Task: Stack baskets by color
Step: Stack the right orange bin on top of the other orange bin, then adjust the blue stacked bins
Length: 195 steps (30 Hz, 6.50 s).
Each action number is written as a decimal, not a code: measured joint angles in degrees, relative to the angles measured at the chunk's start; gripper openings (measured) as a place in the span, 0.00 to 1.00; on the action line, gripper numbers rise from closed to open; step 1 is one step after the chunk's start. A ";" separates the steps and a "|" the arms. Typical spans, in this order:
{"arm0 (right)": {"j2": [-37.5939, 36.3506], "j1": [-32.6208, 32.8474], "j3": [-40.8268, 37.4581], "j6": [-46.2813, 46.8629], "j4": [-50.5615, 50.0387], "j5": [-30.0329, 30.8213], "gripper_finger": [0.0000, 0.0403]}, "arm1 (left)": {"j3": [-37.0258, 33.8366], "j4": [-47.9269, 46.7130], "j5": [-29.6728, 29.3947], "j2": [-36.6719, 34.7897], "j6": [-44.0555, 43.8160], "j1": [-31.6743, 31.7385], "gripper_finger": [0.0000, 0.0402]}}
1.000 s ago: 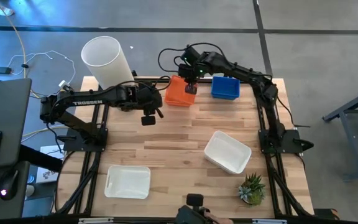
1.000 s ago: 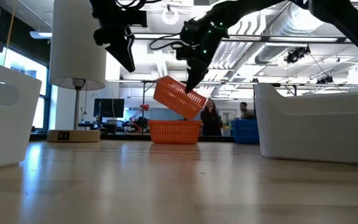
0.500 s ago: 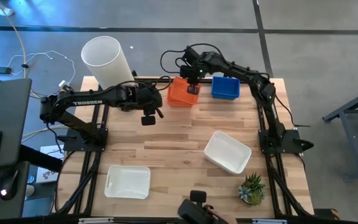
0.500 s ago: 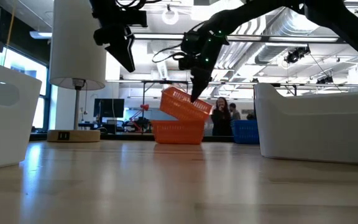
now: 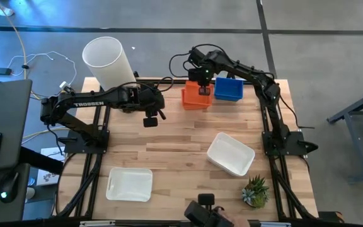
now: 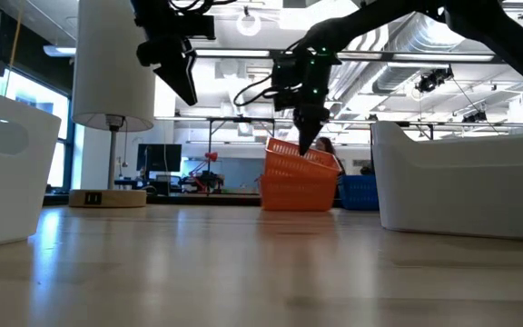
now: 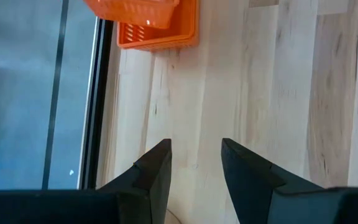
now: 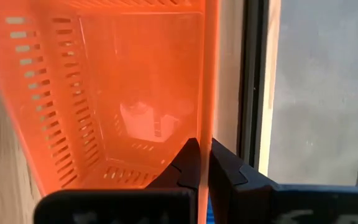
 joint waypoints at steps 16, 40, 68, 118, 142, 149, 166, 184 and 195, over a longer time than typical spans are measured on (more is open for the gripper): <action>0.00 1.98 -0.04 -8.30 -0.71 0.53 0.00 | 0.00 0.00 0.00 0.00 -0.02 -0.02 0.32; 0.38 2.13 -0.04 -8.28 0.31 3.10 0.23 | 0.00 0.01 0.00 0.02 -0.02 0.00 0.32; 2.64 1.80 0.32 -10.45 2.36 8.72 0.00 | 0.00 0.00 -0.02 0.02 0.13 -0.01 0.32; 6.36 2.31 3.72 -18.78 -4.34 6.31 0.12 | 0.00 0.02 -0.02 0.02 0.13 0.07 0.32; 0.37 -7.76 3.72 0.32 -18.81 -3.50 0.29 | 0.00 0.00 -0.02 0.02 0.13 0.07 0.32; 0.35 -9.97 3.61 3.95 -23.22 -5.99 0.29 | 0.00 0.00 0.00 0.02 -0.02 0.07 0.32; -9.78 -10.20 -7.93 8.13 -21.97 -4.80 0.29 | 0.00 0.00 -0.02 0.02 -0.48 0.07 0.31; -31.45 -12.12 -47.05 0.07 10.20 0.16 0.29 | 0.00 0.45 0.70 0.02 0.09 0.02 0.32; -30.97 -12.18 -52.10 1.63 13.62 3.59 0.29 | 0.00 0.47 0.70 0.02 -0.02 0.02 0.32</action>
